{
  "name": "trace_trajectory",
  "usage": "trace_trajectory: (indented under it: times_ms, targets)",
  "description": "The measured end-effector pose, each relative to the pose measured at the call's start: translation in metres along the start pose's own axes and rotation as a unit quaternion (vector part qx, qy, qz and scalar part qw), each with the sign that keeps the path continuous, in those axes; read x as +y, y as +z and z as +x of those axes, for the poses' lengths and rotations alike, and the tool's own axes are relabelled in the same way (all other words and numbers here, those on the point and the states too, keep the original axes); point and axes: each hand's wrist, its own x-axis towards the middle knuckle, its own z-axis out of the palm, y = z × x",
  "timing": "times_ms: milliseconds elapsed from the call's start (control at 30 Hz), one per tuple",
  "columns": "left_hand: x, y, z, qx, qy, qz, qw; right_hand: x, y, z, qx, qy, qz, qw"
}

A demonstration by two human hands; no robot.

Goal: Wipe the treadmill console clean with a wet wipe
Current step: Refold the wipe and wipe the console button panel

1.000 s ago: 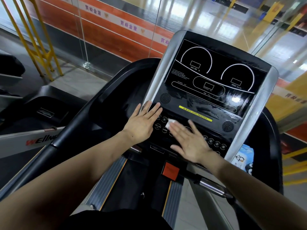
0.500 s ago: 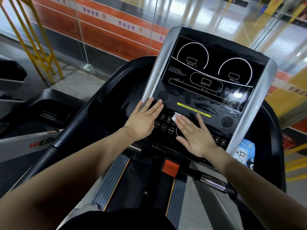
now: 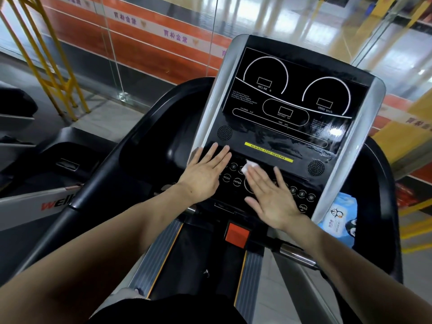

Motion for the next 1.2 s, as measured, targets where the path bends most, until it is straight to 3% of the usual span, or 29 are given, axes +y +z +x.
trace_trajectory:
  times_ms: [167,400,600,800,933,1033,1200]
  targets:
    - [0.003,0.002,0.005,0.01,0.001,-0.008,1.0,-0.012,0.021,-0.03,-0.032,-0.122,-0.015,0.992]
    - [0.018,0.004,0.011,0.008,0.001,-0.004,1.0,0.025,-0.001,-0.014,-0.001,-0.001,-0.009,1.0]
    - [0.029,0.007,0.017,0.022,-0.004,0.023,0.999,0.0,0.029,-0.049,-0.024,-0.124,-0.012,0.992]
    - [0.042,0.011,0.021,0.025,-0.005,0.013,1.0,0.037,0.006,-0.029,-0.001,0.027,0.004,1.0]
    - [0.047,0.014,0.02,0.03,0.013,0.024,0.999,-0.003,0.033,-0.067,-0.014,-0.034,0.021,0.999]
    - [0.05,0.014,0.021,0.03,0.011,0.045,0.998,0.006,0.037,-0.074,-0.021,-0.073,-0.001,0.997]
    - [0.059,0.015,0.025,0.034,0.035,0.057,0.997,0.041,0.013,-0.042,0.002,0.022,-0.011,1.0]
